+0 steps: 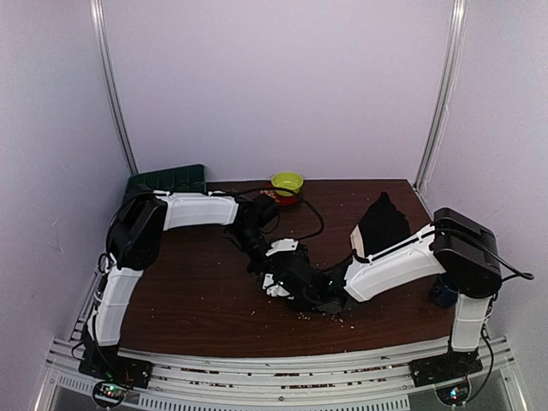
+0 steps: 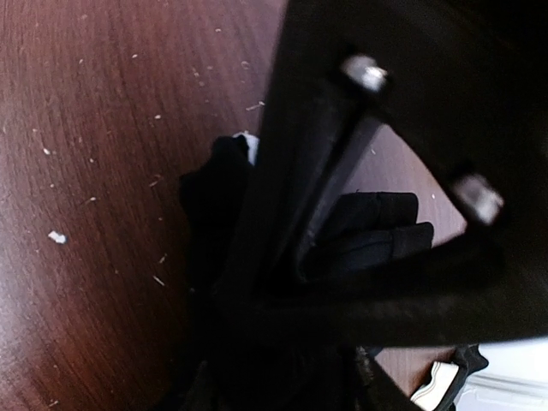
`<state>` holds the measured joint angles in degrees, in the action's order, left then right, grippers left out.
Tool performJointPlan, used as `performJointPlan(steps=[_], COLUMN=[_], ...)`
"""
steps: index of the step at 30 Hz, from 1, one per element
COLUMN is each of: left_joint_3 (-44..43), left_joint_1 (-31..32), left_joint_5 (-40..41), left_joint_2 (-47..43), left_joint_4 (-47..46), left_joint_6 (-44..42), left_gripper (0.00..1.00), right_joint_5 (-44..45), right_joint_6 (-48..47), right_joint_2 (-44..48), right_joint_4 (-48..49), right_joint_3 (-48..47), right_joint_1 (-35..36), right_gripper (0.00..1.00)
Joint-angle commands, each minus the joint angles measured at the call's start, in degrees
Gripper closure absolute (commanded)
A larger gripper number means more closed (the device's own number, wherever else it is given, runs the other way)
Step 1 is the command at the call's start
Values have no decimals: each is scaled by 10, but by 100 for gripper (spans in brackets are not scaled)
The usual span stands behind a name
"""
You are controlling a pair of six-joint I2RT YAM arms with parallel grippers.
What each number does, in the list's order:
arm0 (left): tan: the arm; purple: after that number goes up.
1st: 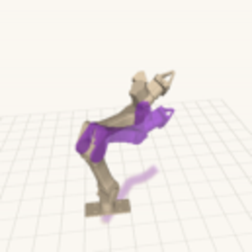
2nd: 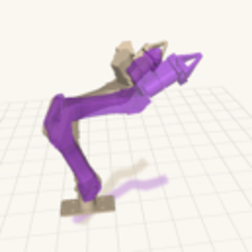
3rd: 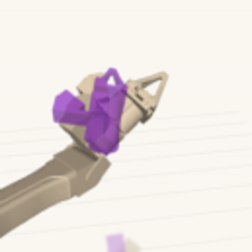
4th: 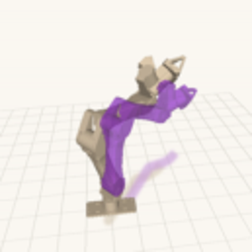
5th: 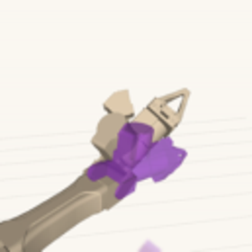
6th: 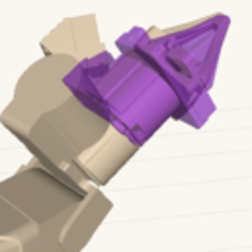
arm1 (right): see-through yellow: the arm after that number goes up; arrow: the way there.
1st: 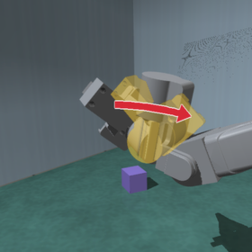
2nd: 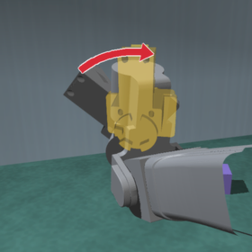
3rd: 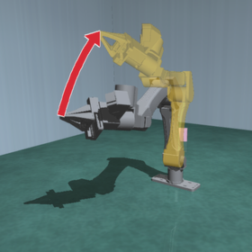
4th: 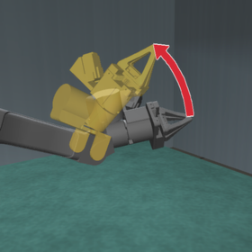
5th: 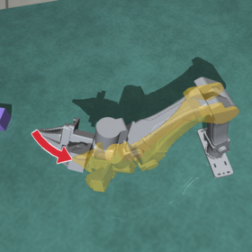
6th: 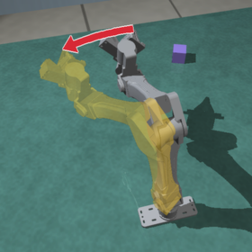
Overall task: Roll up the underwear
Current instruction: Roll the underwear at the center of the board.
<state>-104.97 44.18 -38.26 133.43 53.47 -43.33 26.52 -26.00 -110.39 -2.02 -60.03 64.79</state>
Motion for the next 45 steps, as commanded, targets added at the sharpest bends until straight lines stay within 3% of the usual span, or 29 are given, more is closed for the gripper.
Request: performJointPlan(steps=[1, 6, 12, 17, 25, 31, 37, 45], left_joint_3=[8, 24, 106, 190, 419, 565, 616, 620], left_joint_1=[-7, -10, -29, -41, -48, -42, -6, 42], left_joint_5=[70, 72, 68, 65, 88, 87, 184, 270], left_joint_2=[40, 25, -75, -169, -356, -460, -453, -389], left_joint_4=[49, 25, -55, -109, -303, -453, -578, -689], left_joint_6=[-5, -3, -4, -21, -80, -145, -182, -225], left_gripper=[96, 82, 35, 26, 23, 23, 24, 25], right_joint_5=[-36, -92, -166, -233, -398, -522, -608, -627], right_joint_6=[-2, 31, 65, 86, 116, 141, 149, 154], right_joint_2=[-24, -29, -19, -22, -47, -115, -175, -220], right_joint_4=[-23, -54, -92, -131, -217, -325, -390, -432], right_joint_3=[-15, -32, -38, -58, -117, -209, -275, -321], right_joint_1=[-8, -19, -27, -46, -92, -134, -169, -189], right_gripper=[61, 100, 100, 100, 100, 100, 100, 100])
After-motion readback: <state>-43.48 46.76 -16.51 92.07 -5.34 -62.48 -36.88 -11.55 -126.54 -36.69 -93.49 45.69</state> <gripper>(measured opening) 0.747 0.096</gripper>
